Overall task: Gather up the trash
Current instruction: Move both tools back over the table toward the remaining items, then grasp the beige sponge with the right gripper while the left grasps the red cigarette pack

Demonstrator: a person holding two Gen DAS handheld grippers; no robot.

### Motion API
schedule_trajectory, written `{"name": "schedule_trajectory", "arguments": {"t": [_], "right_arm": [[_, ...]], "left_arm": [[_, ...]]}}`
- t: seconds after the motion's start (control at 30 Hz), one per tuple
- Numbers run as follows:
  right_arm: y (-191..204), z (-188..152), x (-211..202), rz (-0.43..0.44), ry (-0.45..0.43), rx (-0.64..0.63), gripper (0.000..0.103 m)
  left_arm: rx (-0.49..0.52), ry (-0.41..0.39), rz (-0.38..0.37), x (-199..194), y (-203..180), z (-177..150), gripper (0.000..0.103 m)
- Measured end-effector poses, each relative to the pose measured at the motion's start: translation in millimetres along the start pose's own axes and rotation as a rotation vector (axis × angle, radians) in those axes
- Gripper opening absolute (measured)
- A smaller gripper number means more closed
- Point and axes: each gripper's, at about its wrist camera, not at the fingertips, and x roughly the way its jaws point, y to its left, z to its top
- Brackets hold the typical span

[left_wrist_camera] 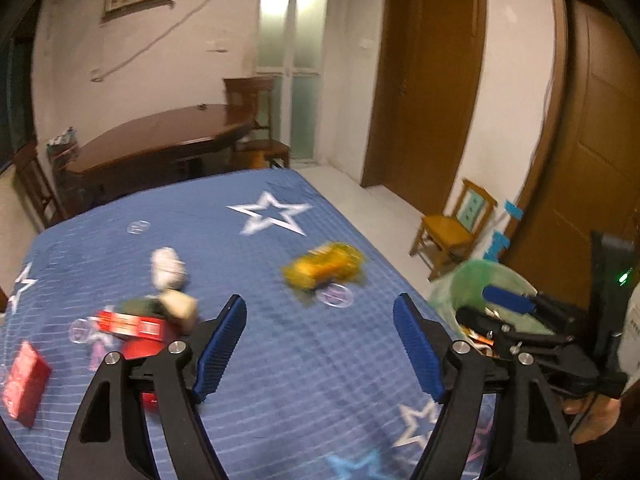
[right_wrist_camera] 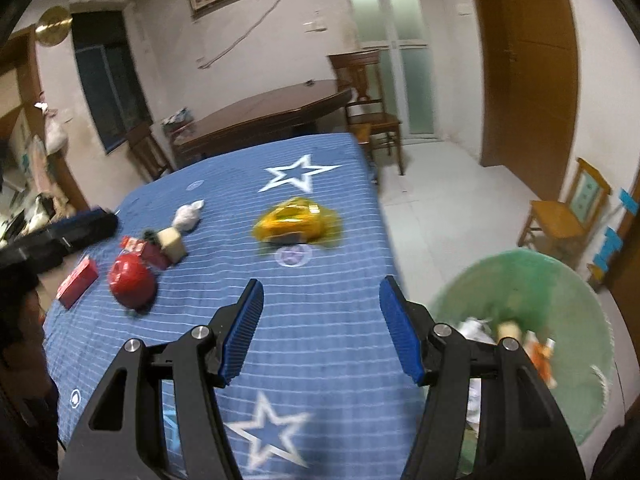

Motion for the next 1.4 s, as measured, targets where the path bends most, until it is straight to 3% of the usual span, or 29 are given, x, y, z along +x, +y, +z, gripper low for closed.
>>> {"name": "schedule_trajectory", "arguments": {"t": [0.13,0.2,0.33,0.43,0.53,0.63,0.77,0.83,0.97,1.17,1.23,1.3,1.37,1.4], "right_arm": [[32,8,16,0.087,0.025,-0.059,0.058],[49,12,25,0.140,0.041,-0.089,0.058],[73,22,49,0.216,0.073,-0.111,0.058],[90,34,82,0.302,0.119,-0.085,0.058],[107,40,116,0.360,0.172,-0.084,0.058],[132,40,141,0.380,0.200,-0.217,0.058],[157,38,167,0.383,0.229,-0.383,0.056],[163,36,179,0.392,0.249,-0.423,0.049],[175,36,196,0.403,0.257,-0.491,0.049],[183,40,217,0.446,0.250,-0.532,0.045],[183,42,219,0.478,0.261,-0.528,0.031],[186,42,218,0.480,0.255,-0.535,0.029],[187,41,212,0.490,0.240,-0.526,0.028],[187,42,209,0.502,0.230,-0.519,0.027]], "left_arm": [[-0.005,-0.043,0.076,-27,61,9,0.080],[-0.058,-0.044,0.095,-37,106,13,0.082],[-0.320,0.029,0.094,-32,191,16,0.082],[-0.510,0.112,0.076,-13,231,8,0.082],[-0.557,0.240,0.095,19,241,-1,0.082],[-0.636,0.323,0.128,40,245,-12,0.082],[-0.699,0.375,0.128,59,250,-18,0.082],[-0.705,0.404,0.123,68,252,-21,0.082],[-0.700,0.439,0.104,87,246,-26,0.083],[-0.760,0.412,0.061,94,259,-32,0.081],[-0.792,0.401,0.016,94,264,-35,0.074],[-0.816,0.369,0.009,94,267,-34,0.066],[-0.812,0.335,-0.021,91,267,-33,0.051],[-0.813,0.325,-0.058,89,269,-32,0.034]]}}
